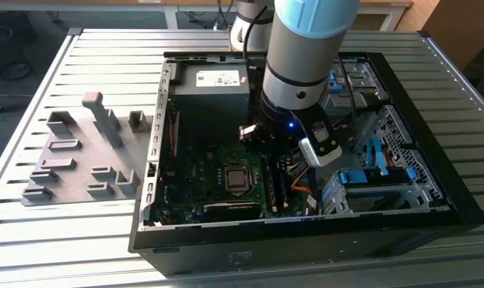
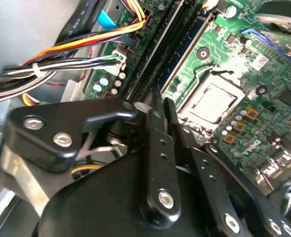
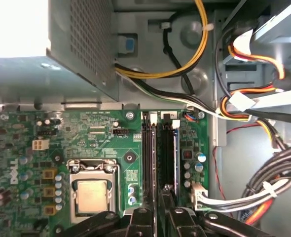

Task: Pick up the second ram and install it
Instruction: 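Press down the second ram until it locks into place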

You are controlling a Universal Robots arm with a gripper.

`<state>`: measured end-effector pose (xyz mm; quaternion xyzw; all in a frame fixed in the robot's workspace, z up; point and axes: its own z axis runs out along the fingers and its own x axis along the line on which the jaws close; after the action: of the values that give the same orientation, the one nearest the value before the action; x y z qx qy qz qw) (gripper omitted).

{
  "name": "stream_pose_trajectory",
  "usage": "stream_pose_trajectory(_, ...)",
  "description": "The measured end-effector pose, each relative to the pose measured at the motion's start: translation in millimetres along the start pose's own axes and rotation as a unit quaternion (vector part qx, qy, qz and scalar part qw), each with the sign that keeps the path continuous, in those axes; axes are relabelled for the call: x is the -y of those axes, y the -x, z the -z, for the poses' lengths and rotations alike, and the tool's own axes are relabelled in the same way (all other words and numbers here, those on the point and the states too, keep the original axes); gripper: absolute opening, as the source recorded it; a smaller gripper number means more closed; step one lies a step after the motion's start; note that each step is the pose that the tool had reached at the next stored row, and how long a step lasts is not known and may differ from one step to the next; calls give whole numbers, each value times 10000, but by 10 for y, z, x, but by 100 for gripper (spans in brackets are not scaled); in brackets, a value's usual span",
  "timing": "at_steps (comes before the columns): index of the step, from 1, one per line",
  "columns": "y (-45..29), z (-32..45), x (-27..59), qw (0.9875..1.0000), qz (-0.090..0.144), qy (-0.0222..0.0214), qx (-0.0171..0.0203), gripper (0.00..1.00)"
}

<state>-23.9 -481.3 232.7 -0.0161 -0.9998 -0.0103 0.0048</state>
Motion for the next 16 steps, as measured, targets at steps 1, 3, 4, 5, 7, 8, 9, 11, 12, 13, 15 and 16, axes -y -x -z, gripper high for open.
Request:
stream_pose_trajectory(1, 0, 11, 0, 10000, 0, -2, 0, 20)
stream_pose_trajectory(3, 0, 12, 0, 10000, 0, -2, 0, 13)
stream_pose_trajectory(4, 0, 13, 0, 10000, 0, -3, 0, 11)
stream_pose_trajectory(5, 0, 13, 0, 10000, 0, -4, 0, 11)
stream_pose_trajectory(7, 0, 14, 0, 10000, 0, -6, 0, 11)
stream_pose_trajectory(8, 0, 13, 0, 10000, 0, -7, 0, 11)
stream_pose_trajectory(9, 0, 6, 1, 10000, 0, -6, 0, 11)
stream_pose_trajectory(11, 1, -15, 6, 10000, 0, -6, 0, 11)
stream_pose_trajectory(12, 1, -32, 7, 10000, -1, -6, 0, 11)
stream_pose_trajectory(13, 2, -49, 8, 10000, 0, -6, 0, 11)
stream_pose_trajectory(15, 2, -77, 9, 10000, 0, -5, 0, 11)
stream_pose_trajectory(16, 2, -85, 9, 10000, 0, -5, 0, 11)
